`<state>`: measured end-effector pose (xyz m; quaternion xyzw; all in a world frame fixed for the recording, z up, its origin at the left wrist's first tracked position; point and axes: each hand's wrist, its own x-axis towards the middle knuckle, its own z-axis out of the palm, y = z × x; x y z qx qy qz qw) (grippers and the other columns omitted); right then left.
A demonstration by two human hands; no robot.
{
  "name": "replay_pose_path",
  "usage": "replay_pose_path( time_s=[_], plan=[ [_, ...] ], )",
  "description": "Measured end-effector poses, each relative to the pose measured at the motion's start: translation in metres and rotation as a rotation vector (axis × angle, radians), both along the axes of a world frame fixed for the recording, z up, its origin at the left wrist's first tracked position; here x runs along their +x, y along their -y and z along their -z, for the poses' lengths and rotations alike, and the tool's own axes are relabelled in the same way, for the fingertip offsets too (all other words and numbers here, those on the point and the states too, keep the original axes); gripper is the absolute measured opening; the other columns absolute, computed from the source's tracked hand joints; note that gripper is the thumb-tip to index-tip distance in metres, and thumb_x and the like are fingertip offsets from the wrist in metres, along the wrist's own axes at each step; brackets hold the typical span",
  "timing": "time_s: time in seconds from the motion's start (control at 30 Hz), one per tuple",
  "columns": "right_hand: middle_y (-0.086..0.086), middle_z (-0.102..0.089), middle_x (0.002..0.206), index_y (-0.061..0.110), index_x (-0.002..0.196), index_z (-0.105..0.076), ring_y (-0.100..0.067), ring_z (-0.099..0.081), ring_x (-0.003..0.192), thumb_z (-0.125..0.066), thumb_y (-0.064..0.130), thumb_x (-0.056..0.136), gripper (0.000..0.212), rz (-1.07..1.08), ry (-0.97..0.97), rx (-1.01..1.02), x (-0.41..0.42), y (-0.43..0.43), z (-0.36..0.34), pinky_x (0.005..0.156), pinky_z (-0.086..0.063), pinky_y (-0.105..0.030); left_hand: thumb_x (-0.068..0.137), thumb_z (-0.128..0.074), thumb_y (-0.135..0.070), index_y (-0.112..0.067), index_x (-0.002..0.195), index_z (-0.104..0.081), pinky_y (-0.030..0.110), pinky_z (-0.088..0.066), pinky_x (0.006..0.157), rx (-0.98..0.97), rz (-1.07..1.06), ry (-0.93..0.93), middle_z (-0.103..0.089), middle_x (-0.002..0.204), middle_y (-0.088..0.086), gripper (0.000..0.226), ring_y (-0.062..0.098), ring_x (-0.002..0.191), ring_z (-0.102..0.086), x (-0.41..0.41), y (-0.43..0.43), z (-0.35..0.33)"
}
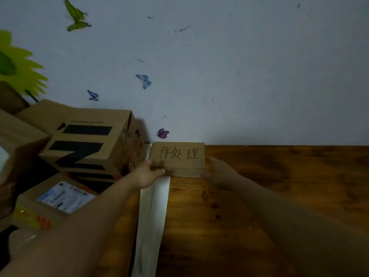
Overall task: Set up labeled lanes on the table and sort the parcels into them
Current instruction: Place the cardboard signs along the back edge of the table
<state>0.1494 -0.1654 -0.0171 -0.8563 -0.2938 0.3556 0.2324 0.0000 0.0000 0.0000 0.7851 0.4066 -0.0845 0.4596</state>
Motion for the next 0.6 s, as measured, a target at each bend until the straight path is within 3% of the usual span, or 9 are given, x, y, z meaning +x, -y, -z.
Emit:
replay_pose_path(
  time_s=[0.13, 0.3, 0.4, 0.47, 0.6],
  plan=[
    [-0.003, -0.048, 0.135, 0.02, 0.137, -0.04, -0.025, -0.047, 0.122, -0.055, 0.027, 0.091, 0.049, -0.001, -0.063, 0.009, 0.014, -0.035, 0.042, 0.101, -0.043, -0.041, 0.092, -0.057, -0.021, -0.021, 0.139, -0.04, 0.034, -0.036, 0.102, -0.067, -0.014, -0.01, -0.049, 0.135, 0.001, 0.05, 0.022, 0.128, -0.044, 0.022, -0.03, 0.045],
    [-0.006, -0.038, 0.146, 0.022, 0.147, -0.025, -0.032, -0.037, 0.134, -0.062, 0.042, 0.081, 0.079, 0.235, -0.211, 0.012, 0.034, -0.064, 0.092, 0.109, -0.036, -0.05, 0.083, -0.066, -0.028, -0.021, 0.134, -0.041, 0.037, -0.041, 0.104, -0.15, -0.148, -0.061, -0.051, 0.132, 0.002, 0.057, 0.022, 0.121, -0.05, 0.046, -0.06, 0.093],
    [-0.011, -0.036, 0.146, 0.018, 0.148, -0.021, -0.036, -0.033, 0.134, -0.061, 0.044, 0.081, 0.082, 0.324, -0.225, -0.034, 0.036, -0.075, 0.094, 0.11, -0.033, -0.051, 0.064, -0.068, -0.054, -0.03, 0.132, -0.042, 0.044, -0.041, 0.103, -0.131, -0.209, -0.122, -0.054, 0.128, 0.0, 0.076, 0.024, 0.119, -0.051, 0.052, -0.071, 0.11],
    [-0.013, -0.034, 0.146, 0.016, 0.148, -0.02, -0.036, -0.032, 0.134, -0.062, 0.044, 0.082, 0.083, 0.349, -0.217, -0.047, 0.036, -0.08, 0.097, 0.111, -0.032, -0.05, 0.052, -0.062, -0.061, -0.032, 0.133, -0.041, 0.049, -0.041, 0.102, -0.078, -0.253, -0.141, -0.055, 0.127, 0.0, 0.088, 0.026, 0.12, -0.049, 0.055, -0.078, 0.122],
    [-0.013, -0.035, 0.145, 0.012, 0.147, -0.022, -0.035, -0.034, 0.133, -0.066, 0.045, 0.079, 0.088, 0.383, -0.228, -0.074, 0.038, -0.084, 0.098, 0.109, -0.035, -0.048, 0.067, -0.063, -0.051, -0.025, 0.131, -0.045, 0.049, -0.042, 0.099, -0.038, -0.304, -0.156, -0.056, 0.123, 0.004, 0.071, 0.029, 0.114, -0.051, 0.061, -0.077, 0.117]
  ],
)
